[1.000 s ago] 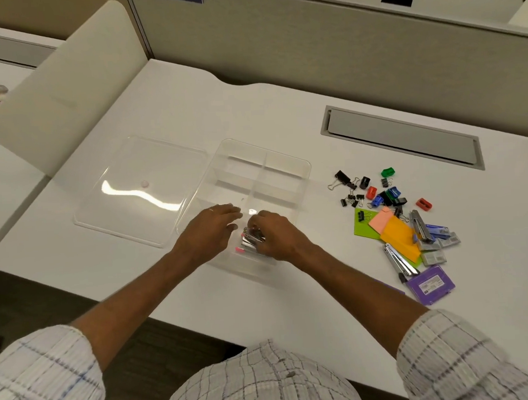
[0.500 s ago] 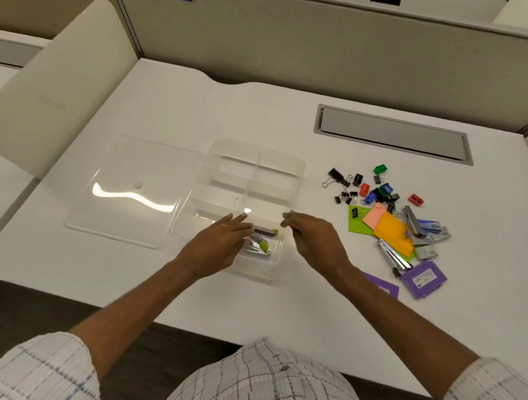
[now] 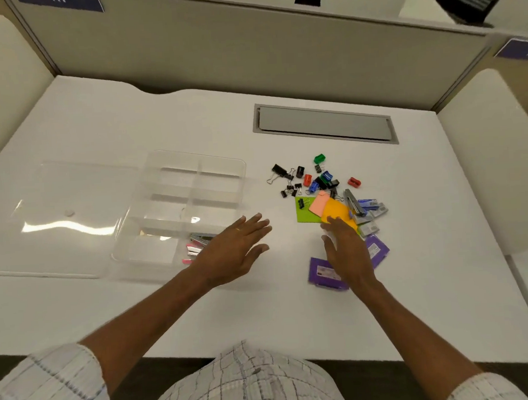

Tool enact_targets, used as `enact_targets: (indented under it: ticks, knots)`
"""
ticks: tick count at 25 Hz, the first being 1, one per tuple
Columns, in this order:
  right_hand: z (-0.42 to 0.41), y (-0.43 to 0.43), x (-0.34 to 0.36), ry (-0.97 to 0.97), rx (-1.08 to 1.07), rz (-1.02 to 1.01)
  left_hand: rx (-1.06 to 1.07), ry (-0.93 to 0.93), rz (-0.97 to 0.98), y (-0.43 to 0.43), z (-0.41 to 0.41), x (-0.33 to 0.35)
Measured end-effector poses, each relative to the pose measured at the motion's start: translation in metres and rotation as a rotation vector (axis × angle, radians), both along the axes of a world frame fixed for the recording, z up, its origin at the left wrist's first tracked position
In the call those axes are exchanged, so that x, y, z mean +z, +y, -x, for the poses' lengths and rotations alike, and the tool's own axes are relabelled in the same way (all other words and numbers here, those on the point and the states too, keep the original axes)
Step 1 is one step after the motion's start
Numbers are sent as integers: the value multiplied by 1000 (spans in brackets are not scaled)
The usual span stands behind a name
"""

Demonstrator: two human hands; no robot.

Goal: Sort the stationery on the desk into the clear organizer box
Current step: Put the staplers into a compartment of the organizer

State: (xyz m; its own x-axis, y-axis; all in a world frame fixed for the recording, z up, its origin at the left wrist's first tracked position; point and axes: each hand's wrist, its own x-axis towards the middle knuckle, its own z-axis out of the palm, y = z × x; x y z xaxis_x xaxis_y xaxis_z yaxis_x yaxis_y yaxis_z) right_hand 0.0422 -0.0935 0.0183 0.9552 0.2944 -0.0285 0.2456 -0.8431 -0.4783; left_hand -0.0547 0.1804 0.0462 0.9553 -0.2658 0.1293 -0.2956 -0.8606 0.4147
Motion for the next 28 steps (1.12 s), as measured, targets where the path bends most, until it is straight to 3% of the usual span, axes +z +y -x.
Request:
enact_targets:
  ticks: [5,12,15,18,23,25,28]
  knots:
    - [-8,-31,-2,144,-121,50,-66,40,-36,-53,-35,-11]
    - [-13,-43,-3,180,-72,88,-41,199,-8,-98,-59,-35]
    - [-18,-42,-2,223,-117,-37,154,374,259,-118,-61,-40]
    - [-23,-33,1,259,-154,-296,415,511,699,-135,-66,-40]
    - [-26,-25,13,455,15,-580,517,740,1215,-141,-75,-29]
    - [-38,-31,18,433,15,-607,574,772,1332,-134,-76,-26]
    - [-74,-47,21,144,-121,-394,615,770,1381,-120,-72,-23]
